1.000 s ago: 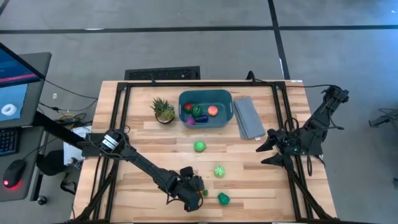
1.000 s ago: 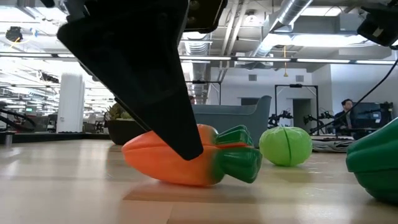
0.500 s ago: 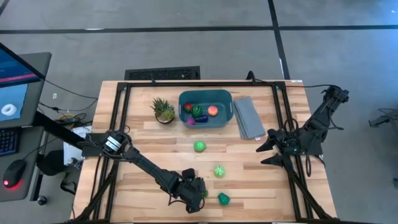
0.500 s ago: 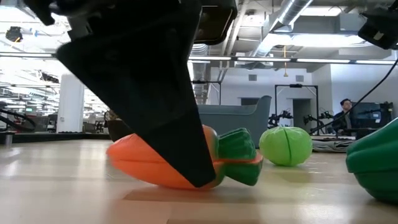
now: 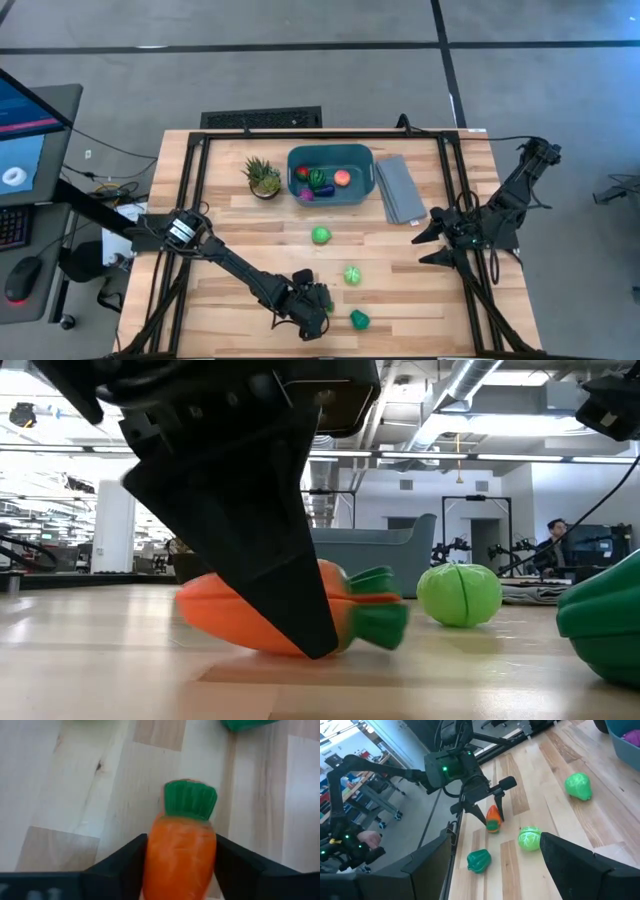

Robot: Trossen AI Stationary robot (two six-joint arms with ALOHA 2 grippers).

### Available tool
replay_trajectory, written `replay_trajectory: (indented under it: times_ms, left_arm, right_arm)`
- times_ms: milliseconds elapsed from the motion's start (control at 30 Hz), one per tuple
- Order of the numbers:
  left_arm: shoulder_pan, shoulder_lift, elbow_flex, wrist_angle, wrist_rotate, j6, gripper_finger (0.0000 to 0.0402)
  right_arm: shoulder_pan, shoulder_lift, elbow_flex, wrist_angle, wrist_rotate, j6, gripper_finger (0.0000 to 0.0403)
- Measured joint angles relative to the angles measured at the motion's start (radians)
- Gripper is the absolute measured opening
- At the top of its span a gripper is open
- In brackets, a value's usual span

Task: Pick and placing Produce into tupperware
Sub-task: Put the carrot into the blue bin

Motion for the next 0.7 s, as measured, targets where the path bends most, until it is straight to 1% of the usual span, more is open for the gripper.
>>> replay_trajectory:
  times_ms: [67,133,233,400,467,700]
  left_arm:
    - [0.000,0.000,0.000,0.000,0.001,0.000,0.0172]
    - [0.000,0.000,0.000,0.002,0.001,0.000,0.0159]
    - [0.000,0.000,0.000,0.003,0.002,-0.010,0.0159]
    - [0.001,0.002,0.008,-0.006,0.000,-0.021,0.0194]
    - [0.001,0.005,0.026,-0.036,0.000,-0.022,0.0197]
    - [0.006,0.005,0.098,-0.130,-0.058,0.014,0.0159]
  right_arm:
    - [0.000,0.000,0.000,0.000,0.000,0.000,0.0329]
    - [0.000,0.000,0.000,0.000,0.000,0.000,0.0329]
    - [0.000,0.000,0.000,-0.002,0.000,0.000,0.0329]
    - [0.000,0.000,0.000,-0.007,0.000,0.000,0.0329]
    - [0.000,0.000,0.000,-0.008,0.000,0.000,0.0329]
    - [0.000,0.000,0.000,-0.007,0.000,-0.001,0.0329]
